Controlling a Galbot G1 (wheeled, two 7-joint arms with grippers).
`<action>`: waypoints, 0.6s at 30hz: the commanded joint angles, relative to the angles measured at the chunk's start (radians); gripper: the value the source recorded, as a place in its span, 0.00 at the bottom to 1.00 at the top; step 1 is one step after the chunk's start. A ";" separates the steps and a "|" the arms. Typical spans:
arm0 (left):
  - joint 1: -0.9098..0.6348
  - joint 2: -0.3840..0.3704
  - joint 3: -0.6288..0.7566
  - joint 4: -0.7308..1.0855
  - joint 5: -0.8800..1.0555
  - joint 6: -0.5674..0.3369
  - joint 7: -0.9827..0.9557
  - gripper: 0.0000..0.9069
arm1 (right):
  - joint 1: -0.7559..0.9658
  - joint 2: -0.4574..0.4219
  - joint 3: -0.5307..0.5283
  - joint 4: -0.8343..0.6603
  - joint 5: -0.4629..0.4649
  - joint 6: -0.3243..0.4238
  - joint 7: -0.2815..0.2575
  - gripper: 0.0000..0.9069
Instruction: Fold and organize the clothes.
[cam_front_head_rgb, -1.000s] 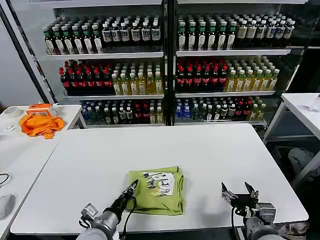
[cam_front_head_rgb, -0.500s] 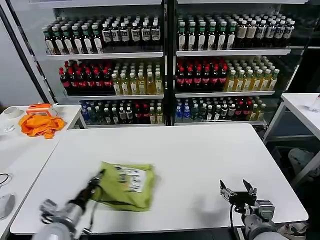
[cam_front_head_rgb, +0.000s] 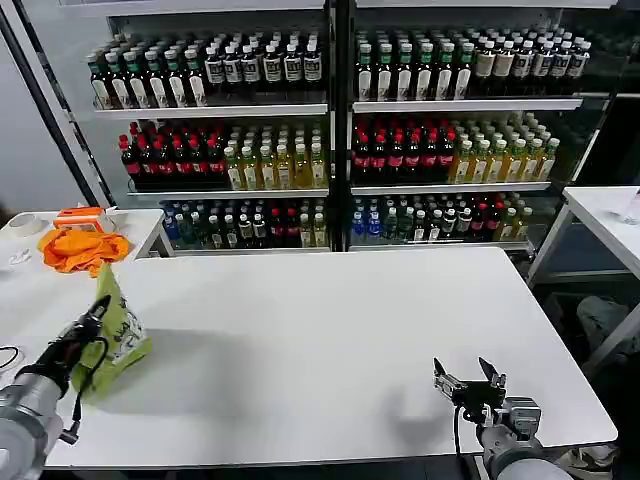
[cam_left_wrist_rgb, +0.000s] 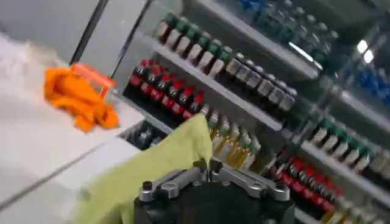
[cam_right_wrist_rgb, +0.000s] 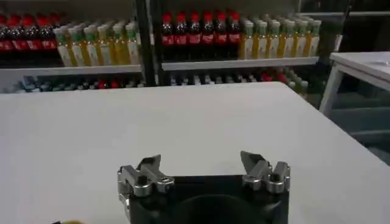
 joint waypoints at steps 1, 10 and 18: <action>-0.136 -0.079 0.632 0.092 0.607 -0.074 0.035 0.02 | -0.001 -0.003 0.011 -0.003 -0.012 0.004 0.000 1.00; -0.236 -0.163 0.872 0.173 0.834 -0.047 0.020 0.02 | -0.031 -0.007 0.054 0.016 -0.012 0.005 -0.002 1.00; -0.379 -0.270 1.020 0.279 0.819 -0.037 -0.023 0.03 | -0.034 0.002 0.053 0.022 -0.018 0.005 -0.005 1.00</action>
